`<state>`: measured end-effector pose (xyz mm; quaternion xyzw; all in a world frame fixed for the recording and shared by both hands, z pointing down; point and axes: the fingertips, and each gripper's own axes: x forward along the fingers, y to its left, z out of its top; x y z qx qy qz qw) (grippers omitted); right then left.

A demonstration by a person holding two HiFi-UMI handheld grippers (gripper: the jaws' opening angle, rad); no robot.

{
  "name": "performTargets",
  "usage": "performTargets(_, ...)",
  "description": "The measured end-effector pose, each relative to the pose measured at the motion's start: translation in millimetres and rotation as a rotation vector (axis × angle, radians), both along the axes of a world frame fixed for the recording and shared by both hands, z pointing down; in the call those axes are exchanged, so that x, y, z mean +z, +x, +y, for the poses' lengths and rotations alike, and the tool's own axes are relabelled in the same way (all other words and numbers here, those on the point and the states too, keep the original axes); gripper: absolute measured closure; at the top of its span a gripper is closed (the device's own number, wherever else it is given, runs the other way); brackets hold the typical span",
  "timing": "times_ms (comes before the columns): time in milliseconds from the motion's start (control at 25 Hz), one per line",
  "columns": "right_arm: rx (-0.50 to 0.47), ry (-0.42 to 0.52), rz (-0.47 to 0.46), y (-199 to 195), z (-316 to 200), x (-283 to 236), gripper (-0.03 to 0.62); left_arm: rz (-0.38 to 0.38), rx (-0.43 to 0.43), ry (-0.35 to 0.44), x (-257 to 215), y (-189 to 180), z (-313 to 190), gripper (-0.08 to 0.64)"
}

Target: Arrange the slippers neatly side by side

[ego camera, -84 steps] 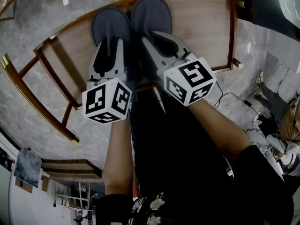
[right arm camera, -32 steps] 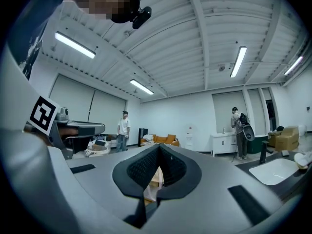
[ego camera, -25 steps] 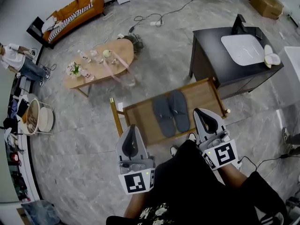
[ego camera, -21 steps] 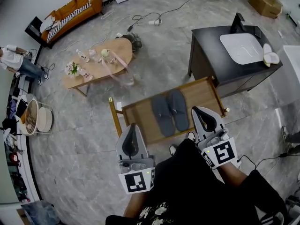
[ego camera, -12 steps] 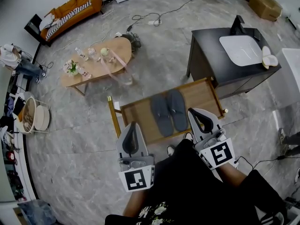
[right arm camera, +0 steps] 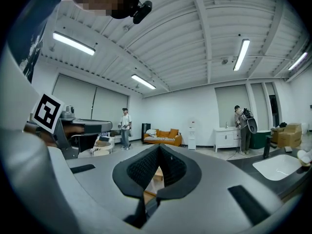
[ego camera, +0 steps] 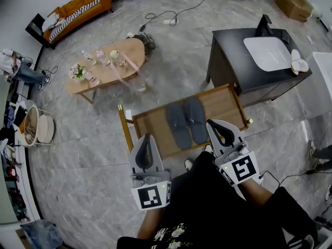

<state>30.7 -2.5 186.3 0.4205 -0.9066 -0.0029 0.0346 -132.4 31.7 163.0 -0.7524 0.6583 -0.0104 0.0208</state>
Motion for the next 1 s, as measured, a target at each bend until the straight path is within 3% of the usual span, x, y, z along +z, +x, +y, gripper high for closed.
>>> performTargets(440, 0.008, -0.038, 0.033, 3.6, -6.7, 13.7, 0.595, -0.003, 0.011, -0.032, 13.8, 6.2, -11.2, 0.557)
performTargets(680, 0.018, -0.073, 0.051, 17.5, -16.6, 25.2, 0.595, -0.004, 0.043, -0.067, 23.7, 29.8, -29.2, 0.557)
performTargets(1000, -0.03, -0.096, 0.062, 36.1, -62.1, 28.3, 0.595, -0.025, 0.025, -0.112, 25.7, 58.4, -72.2, 0.557)
